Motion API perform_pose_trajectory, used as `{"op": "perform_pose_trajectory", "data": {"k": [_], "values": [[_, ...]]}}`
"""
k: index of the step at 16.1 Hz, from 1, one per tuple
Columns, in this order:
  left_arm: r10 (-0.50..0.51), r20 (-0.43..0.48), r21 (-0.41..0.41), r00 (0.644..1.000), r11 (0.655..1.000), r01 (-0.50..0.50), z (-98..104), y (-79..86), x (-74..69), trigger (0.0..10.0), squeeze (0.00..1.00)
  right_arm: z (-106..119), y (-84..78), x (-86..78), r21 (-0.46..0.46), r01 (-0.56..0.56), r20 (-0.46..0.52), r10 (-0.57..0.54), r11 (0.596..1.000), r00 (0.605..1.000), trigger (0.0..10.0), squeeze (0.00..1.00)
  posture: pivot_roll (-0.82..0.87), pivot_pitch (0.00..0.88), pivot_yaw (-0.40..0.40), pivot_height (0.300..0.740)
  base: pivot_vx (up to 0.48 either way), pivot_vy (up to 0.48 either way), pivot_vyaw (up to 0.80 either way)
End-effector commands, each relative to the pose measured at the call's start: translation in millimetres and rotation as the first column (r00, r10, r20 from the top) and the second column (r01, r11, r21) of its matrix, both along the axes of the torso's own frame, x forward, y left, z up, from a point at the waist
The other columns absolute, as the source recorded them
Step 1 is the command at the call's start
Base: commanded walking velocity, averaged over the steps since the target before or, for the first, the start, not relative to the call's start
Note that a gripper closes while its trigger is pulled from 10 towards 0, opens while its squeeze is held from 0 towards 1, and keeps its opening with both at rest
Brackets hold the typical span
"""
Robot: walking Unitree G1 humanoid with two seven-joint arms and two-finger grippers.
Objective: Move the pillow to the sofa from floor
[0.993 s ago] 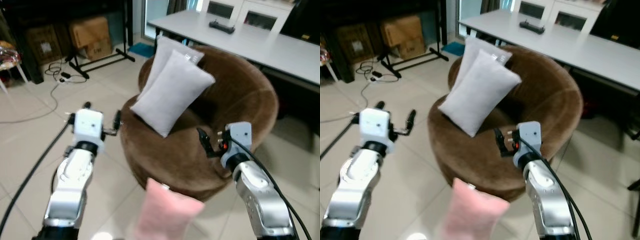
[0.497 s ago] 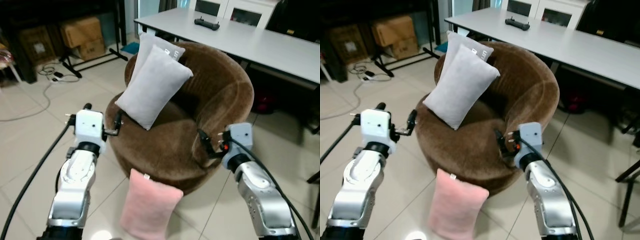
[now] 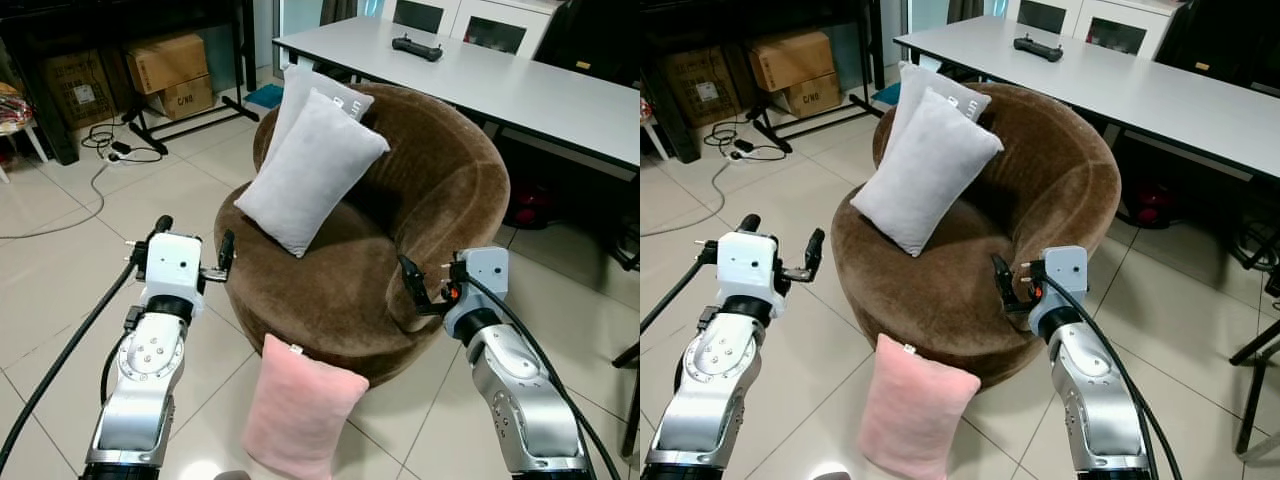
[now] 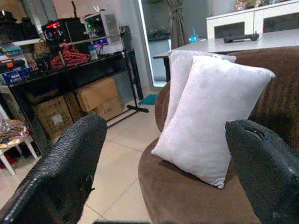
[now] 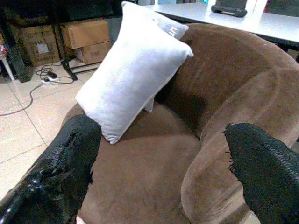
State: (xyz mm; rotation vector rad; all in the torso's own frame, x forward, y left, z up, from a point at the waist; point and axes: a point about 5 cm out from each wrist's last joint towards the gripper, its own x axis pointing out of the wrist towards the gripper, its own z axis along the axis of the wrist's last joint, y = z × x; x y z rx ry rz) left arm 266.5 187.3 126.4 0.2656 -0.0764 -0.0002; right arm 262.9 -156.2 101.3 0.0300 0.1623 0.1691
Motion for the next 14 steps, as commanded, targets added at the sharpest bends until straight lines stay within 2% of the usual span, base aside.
{"op": "perform_pose_trajectory", "data": {"k": [1, 9, 11, 14], "values": [[0.004, 0.027, -0.003, 1.0, 1.0, -0.004, 5.3, 0.0, -0.6, 10.0, 0.57, -1.9, -1.3, 0.0, 0.002, 0.005, -0.004, -0.005, 1.0, 1.0, 10.0, 0.0, 0.06, 0.0, -0.05, 0.666, 0.0, 0.0, 0.0], [0.003, 0.037, -0.008, 0.999, 1.0, -0.002, 5.5, 2.3, -6.6, 10.0, 0.58, -8.5, 1.9, -1.7, 0.009, -0.009, -0.025, 0.009, 1.0, 1.0, 10.0, 0.0, 0.07, 0.0, -0.05, 0.581, 0.0, 0.0, 0.0], [-0.002, 0.045, -0.007, 0.999, 1.0, 0.002, 6.1, 2.5, -7.9, 10.0, 0.58, -10.4, 3.7, -2.6, 0.009, -0.02, -0.029, 0.02, 1.0, 0.999, 10.0, 0.0, 0.07, 0.0, -0.048, 0.566, 0.0, 0.0, 0.0], [-0.016, 0.052, -0.014, 0.999, 1.0, 0.017, 6.5, 1.3, -9.2, 10.0, 0.58, -12.2, 5.1, -2.6, 0.0, -0.031, -0.036, 0.031, 1.0, 0.999, 10.0, 0.0, 0.07, 0.0, -0.049, 0.566, 0.0, 0.0, 0.0]]}}
